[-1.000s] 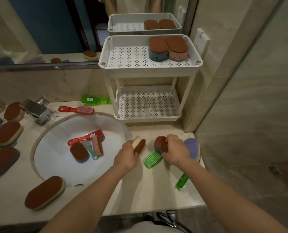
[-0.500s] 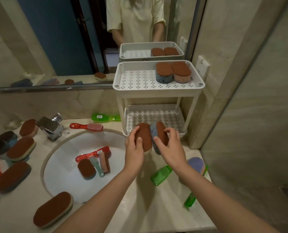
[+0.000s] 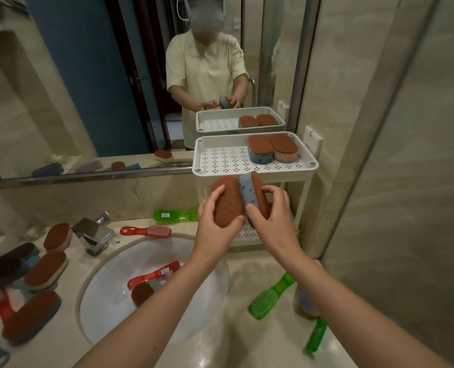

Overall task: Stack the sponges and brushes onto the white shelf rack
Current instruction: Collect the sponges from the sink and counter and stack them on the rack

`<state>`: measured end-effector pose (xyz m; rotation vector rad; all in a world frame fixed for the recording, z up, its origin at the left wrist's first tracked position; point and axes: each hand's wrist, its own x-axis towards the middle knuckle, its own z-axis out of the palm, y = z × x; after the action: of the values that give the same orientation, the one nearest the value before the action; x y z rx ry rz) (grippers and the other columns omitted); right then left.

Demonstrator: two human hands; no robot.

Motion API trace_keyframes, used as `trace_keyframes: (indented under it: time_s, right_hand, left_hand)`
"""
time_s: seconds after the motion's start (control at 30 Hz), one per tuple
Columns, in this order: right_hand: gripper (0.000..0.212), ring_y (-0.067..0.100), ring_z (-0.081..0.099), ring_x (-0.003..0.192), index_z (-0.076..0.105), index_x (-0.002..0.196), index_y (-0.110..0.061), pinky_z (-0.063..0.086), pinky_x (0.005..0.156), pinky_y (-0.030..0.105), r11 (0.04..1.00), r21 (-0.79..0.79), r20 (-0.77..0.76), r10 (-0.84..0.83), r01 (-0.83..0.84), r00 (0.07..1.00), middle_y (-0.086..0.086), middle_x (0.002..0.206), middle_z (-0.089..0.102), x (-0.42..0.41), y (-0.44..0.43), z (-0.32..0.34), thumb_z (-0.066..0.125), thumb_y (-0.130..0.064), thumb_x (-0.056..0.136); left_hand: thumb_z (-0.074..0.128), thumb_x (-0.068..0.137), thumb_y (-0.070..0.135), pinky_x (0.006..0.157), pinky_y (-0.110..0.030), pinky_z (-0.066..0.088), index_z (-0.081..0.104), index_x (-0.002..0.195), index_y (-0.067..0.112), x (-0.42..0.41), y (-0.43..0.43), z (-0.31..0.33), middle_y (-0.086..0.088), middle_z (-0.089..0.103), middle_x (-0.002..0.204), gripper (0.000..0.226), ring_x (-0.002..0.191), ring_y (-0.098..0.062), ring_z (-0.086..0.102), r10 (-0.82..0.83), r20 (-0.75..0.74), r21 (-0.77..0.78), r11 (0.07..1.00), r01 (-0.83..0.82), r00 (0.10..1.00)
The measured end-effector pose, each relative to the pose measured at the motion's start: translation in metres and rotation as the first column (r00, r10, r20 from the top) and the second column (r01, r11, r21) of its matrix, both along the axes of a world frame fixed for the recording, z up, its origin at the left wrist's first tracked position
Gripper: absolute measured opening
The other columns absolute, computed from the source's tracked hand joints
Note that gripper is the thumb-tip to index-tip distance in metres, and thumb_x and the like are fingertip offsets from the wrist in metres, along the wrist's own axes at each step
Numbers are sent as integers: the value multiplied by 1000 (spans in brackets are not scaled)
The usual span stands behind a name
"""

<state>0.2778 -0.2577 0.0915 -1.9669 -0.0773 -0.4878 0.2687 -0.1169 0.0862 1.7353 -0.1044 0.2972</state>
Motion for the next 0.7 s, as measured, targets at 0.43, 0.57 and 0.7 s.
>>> trace_keyframes:
  time_s: [0.43, 0.57, 0.7]
  right_hand:
    - [61, -5, 45, 109, 44, 134, -22, 39, 83, 12, 989, 16, 72, 143, -144, 987, -10, 131, 36, 37, 0, 61, 55, -38, 76]
    - [55, -3, 47, 109, 48, 130, -22, 48, 93, 28, 988, 32, 62, 149, -151, 987, -10, 126, 40, 55, 2, 73, 60, -38, 79]
    - [47, 4, 50, 109, 52, 127, -22, 46, 96, 30, 989, -12, 66, 146, -146, 987, -10, 125, 44, 75, 2, 77, 62, -38, 83]
  left_hand:
    - [72, 77, 42, 88, -15, 43, 31, 141, 48, 40, 16, 57, 10, 26, 145, 77, 118, -5, 43, 4, 140, 243, 969, -38, 990]
    - [66, 80, 54, 88, -18, 43, 37, 139, 42, 56, 18, 66, 10, 33, 131, 68, 109, -4, 48, 68, 139, 310, 945, -108, 988]
    - [55, 78, 71, 98, -37, 46, 37, 139, 46, 77, 22, 68, 8, 37, 129, 69, 115, -16, 49, 163, 76, 440, 880, -180, 984]
